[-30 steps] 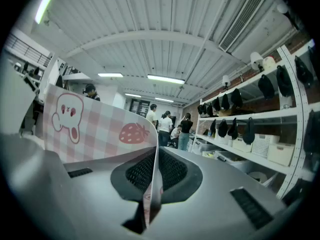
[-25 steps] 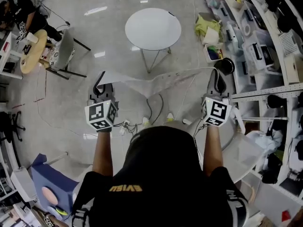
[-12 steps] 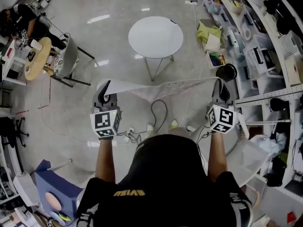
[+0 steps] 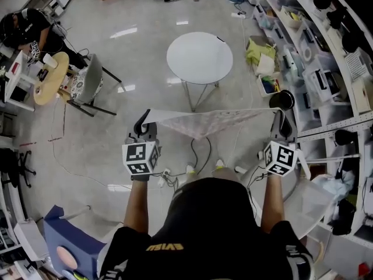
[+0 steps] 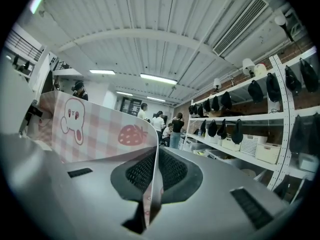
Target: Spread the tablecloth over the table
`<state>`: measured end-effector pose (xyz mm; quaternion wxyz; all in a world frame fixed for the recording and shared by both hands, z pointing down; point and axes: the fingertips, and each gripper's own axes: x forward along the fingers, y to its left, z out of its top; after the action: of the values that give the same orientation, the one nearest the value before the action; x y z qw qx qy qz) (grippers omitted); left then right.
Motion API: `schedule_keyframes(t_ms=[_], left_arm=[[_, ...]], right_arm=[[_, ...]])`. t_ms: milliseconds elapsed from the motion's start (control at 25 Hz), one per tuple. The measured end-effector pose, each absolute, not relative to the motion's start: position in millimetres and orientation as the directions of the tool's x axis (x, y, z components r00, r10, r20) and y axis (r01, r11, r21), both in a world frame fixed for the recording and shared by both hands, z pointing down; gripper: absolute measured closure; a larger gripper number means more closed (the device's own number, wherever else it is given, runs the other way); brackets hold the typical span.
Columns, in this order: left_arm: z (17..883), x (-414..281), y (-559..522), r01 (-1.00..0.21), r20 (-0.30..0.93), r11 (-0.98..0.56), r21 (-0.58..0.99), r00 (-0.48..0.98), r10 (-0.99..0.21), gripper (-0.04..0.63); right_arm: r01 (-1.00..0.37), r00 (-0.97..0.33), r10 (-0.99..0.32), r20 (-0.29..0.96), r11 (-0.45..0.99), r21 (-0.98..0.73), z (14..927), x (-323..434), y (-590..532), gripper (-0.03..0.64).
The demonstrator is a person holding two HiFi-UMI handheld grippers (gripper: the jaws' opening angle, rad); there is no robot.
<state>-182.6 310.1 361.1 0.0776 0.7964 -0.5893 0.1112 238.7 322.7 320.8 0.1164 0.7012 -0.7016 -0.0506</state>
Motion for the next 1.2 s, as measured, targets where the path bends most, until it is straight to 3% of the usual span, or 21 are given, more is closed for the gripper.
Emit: schedule_keyframes(t_ms=[440,1200], left_arm=[[362.5,-220.7,292.0,-0.951,0.215,-0.301,0.071,0.309,-0.926,0.574],[388.3,-166.8,166.0,-0.947,0.277,-0.285,0.148,0.317,-0.907,0.571]], right_arm=[[-0.984,0.032,-0.998,0.061,-0.021,0.178,322.4,199.7,298.5,0.61],[-0.997,0.006,-0.995,0.098,0.002,0.075,360.4,259.6,168.0,0.606]])
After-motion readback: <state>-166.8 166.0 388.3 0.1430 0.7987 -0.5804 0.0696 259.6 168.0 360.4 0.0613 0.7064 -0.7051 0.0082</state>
